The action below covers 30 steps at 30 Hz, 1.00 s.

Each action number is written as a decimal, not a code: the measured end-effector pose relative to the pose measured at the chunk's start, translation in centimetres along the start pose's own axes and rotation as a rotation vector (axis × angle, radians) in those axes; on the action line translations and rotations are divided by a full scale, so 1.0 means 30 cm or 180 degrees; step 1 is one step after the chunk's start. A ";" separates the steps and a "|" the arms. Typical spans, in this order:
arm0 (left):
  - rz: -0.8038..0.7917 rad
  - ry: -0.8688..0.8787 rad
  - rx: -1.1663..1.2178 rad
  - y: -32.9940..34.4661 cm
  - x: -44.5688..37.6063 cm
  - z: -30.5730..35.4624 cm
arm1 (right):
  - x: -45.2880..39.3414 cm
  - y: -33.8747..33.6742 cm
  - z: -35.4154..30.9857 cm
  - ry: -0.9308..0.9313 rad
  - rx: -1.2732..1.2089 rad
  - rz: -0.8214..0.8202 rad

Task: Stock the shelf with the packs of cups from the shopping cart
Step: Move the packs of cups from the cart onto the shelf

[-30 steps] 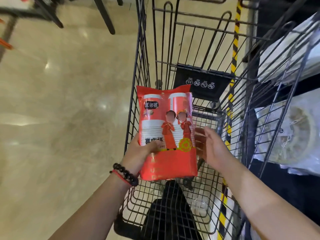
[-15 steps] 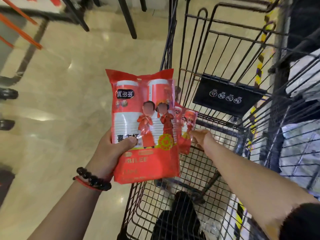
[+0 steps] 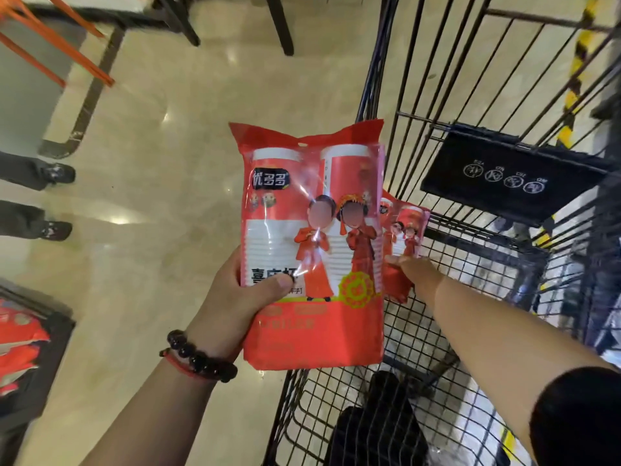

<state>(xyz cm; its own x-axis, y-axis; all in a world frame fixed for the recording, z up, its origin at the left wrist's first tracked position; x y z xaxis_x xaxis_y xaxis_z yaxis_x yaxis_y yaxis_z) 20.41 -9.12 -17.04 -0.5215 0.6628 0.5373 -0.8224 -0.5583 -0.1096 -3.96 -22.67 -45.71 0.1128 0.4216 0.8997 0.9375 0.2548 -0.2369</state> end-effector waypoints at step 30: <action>0.0251 -0.0085 -0.0206 0.100 0.260 0.017 | 0.770 -0.590 -0.056 -0.1428 -0.0188 0.0485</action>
<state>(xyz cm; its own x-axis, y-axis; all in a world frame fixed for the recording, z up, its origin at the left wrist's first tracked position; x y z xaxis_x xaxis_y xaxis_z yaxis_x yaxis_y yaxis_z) 14.00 -5.88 -12.75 -0.5796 0.6041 0.5469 -0.7925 -0.5741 -0.2057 -17.40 -18.91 -20.12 0.1096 0.7877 0.6062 0.9399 0.1163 -0.3210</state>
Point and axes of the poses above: each hand's wrist, its own x-axis away from the middle knuckle, its own y-axis out of the palm, z = x × y, the point moved 8 cm from there along -x, towards the middle knuckle, and after that the axes turned 9 degrees about z, right-handed, at the moved point
